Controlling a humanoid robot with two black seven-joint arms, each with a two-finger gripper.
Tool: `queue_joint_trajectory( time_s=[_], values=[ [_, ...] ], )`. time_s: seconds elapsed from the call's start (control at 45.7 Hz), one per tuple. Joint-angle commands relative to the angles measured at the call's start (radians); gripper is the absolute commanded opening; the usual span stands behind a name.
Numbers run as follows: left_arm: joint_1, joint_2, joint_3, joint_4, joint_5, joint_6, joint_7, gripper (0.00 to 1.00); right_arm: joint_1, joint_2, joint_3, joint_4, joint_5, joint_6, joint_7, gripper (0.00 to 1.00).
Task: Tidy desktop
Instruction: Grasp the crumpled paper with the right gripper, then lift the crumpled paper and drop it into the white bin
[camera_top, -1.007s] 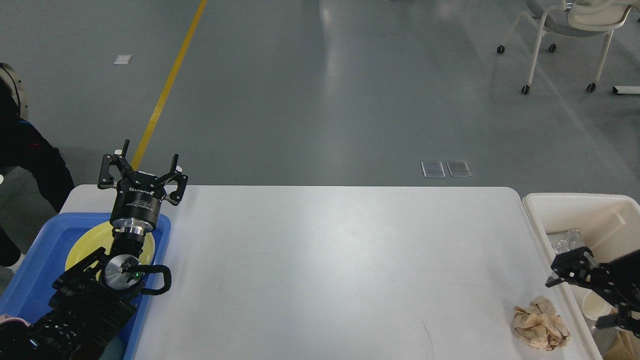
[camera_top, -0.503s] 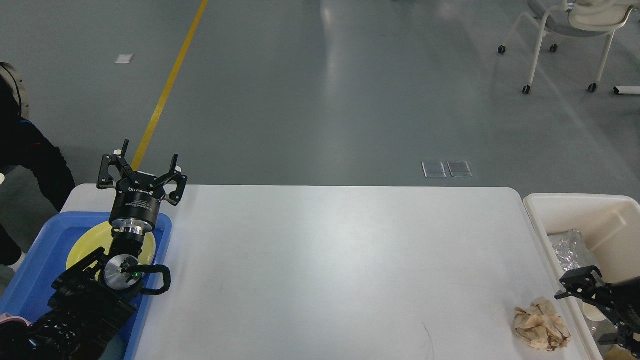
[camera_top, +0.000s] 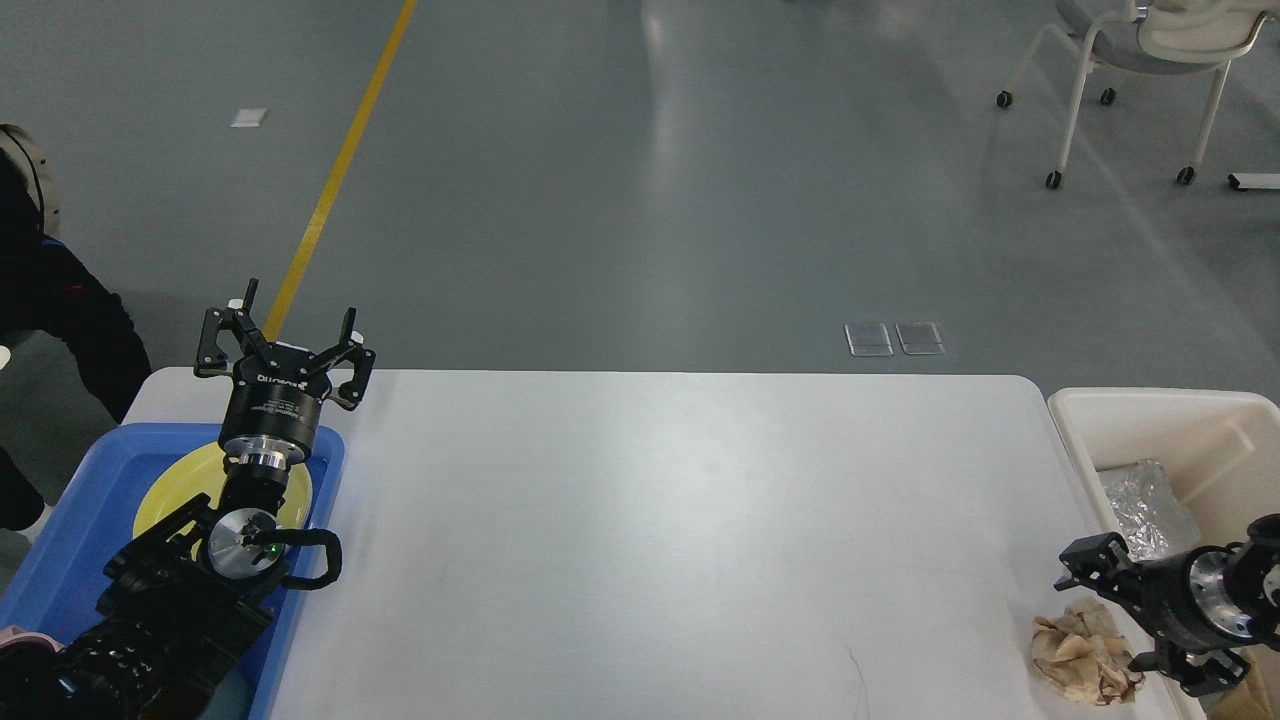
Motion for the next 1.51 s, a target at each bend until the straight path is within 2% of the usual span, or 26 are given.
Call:
queue_joint_trajectory(
  time_s=[0.0,0.109,0.175,0.219,0.285,0.306,0.372,0.394,0.438,0.985,1.094,1.248,1.357,1.488],
  values=[
    [0.001,0.0,0.0,0.0,0.0,0.0,0.0,0.97,-0.037,0.001,0.0,-0.006,0.0,0.002,-0.001,0.99],
    [0.001,0.0,0.0,0.0,0.0,0.0,0.0,0.97,-0.057,0.001,0.002,-0.004,0.0,0.002,0.001,0.96],
    [0.001,0.0,0.0,0.0,0.0,0.0,0.0,0.97,-0.06,0.001,0.005,-0.001,0.0,0.0,0.001,0.86],
    [0.001,0.0,0.0,0.0,0.0,0.0,0.0,0.97,-0.06,0.003,0.008,0.0,0.0,0.0,0.001,0.73],
    [0.001,0.0,0.0,0.0,0.0,0.0,0.0,0.97,-0.061,0.012,0.008,-0.003,0.0,-0.003,0.001,0.42],
    [0.001,0.0,0.0,0.0,0.0,0.0,0.0,0.97,-0.061,0.014,0.008,-0.004,-0.002,-0.003,0.001,0.35],
    [0.001,0.0,0.0,0.0,0.0,0.0,0.0,0.97,-0.061,0.014,0.008,-0.001,0.0,-0.001,0.001,0.32],
    [0.001,0.0,0.0,0.0,0.0,0.0,0.0,0.97,-0.061,0.014,0.008,0.0,-0.002,-0.001,0.001,0.26],
    [0.001,0.0,0.0,0.0,0.0,0.0,0.0,0.97,-0.063,0.014,0.009,0.004,0.0,0.0,0.001,0.0],
    [0.001,0.0,0.0,0.0,0.0,0.0,0.0,0.97,-0.061,0.007,0.029,0.048,-0.003,0.002,-0.001,0.0],
    [0.001,0.0,0.0,0.0,0.0,0.0,0.0,0.97,-0.012,-0.011,0.025,0.083,-0.008,0.005,-0.001,0.0],
    [0.001,0.0,0.0,0.0,0.0,0.0,0.0,0.97,0.225,-0.092,-0.03,0.201,-0.023,0.04,-0.018,0.0],
    [0.001,0.0,0.0,0.0,0.0,0.0,0.0,0.97,0.483,-0.089,-0.187,0.279,-0.08,0.118,-0.054,0.0],
    [0.001,0.0,0.0,0.0,0.0,0.0,0.0,0.97,0.828,-0.048,-0.374,0.416,-0.112,0.236,-0.059,0.0]
  ],
)
